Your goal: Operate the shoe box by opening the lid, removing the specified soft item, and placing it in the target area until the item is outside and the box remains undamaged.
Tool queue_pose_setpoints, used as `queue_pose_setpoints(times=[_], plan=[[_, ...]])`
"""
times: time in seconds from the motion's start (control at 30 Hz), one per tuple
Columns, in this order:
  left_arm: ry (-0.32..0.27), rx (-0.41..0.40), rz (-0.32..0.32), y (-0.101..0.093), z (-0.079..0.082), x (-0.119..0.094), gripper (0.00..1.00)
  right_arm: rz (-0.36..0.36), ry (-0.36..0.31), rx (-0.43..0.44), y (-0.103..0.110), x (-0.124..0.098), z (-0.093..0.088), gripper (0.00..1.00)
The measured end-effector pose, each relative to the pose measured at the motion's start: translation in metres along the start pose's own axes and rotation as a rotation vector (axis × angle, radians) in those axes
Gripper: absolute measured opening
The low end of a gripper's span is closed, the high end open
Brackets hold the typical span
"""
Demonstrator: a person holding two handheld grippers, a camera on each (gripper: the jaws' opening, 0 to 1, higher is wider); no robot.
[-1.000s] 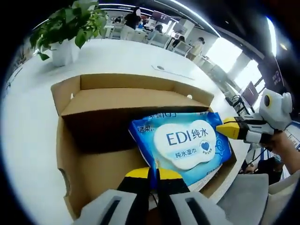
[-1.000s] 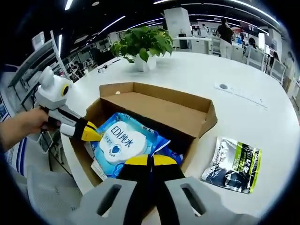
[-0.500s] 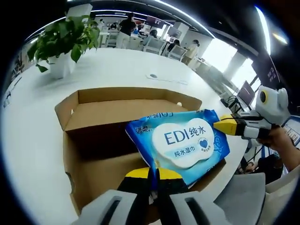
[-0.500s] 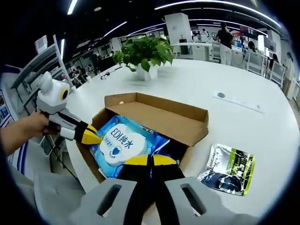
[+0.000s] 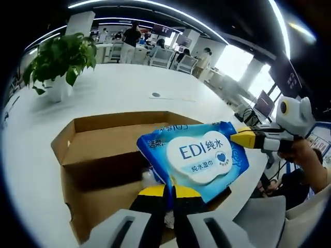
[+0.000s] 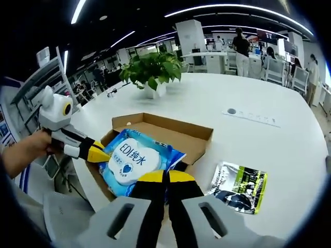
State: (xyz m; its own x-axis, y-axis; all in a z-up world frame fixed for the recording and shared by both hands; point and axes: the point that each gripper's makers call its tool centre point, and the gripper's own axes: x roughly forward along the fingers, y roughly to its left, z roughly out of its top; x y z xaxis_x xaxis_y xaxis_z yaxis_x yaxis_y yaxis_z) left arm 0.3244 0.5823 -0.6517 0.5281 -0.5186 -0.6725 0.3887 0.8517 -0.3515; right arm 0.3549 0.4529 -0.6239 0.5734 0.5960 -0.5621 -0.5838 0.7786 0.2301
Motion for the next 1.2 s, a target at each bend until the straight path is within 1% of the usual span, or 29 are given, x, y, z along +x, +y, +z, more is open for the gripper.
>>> queue_pose_setpoints(times=[0.07, 0.27, 0.33, 0.47, 0.67, 0.97, 1.2], plan=[[-0.01, 0.005, -0.008, -0.006, 0.005, 0.002, 0.02, -0.007, -0.01, 0.005, -0.005, -0.006, 0.003, 0.0], [-0.022, 0.017, -0.027, -0.018, 0.013, 0.009, 0.02, -0.025, -0.024, 0.016, -0.02, -0.021, 0.005, 0.0], [-0.028, 0.026, -0.033, -0.029, 0.018, 0.011, 0.02, -0.031, -0.025, 0.019, -0.025, -0.024, 0.005, 0.0], [-0.034, 0.034, -0.048, -0.043, 0.023, 0.017, 0.02, -0.045, -0.028, 0.03, -0.035, -0.031, 0.004, 0.0], [-0.028, 0.054, -0.062, -0.054, 0.027, 0.029, 0.02, -0.063, -0.031, 0.058, -0.055, -0.044, 0.0, 0.0], [-0.016, 0.08, -0.104, -0.082, 0.034, 0.049, 0.02, -0.102, -0.04, 0.102, -0.084, -0.062, -0.007, 0.0], [-0.011, 0.077, -0.124, -0.1, 0.038, 0.065, 0.02, -0.124, -0.042, 0.134, -0.108, -0.073, -0.014, 0.0]])
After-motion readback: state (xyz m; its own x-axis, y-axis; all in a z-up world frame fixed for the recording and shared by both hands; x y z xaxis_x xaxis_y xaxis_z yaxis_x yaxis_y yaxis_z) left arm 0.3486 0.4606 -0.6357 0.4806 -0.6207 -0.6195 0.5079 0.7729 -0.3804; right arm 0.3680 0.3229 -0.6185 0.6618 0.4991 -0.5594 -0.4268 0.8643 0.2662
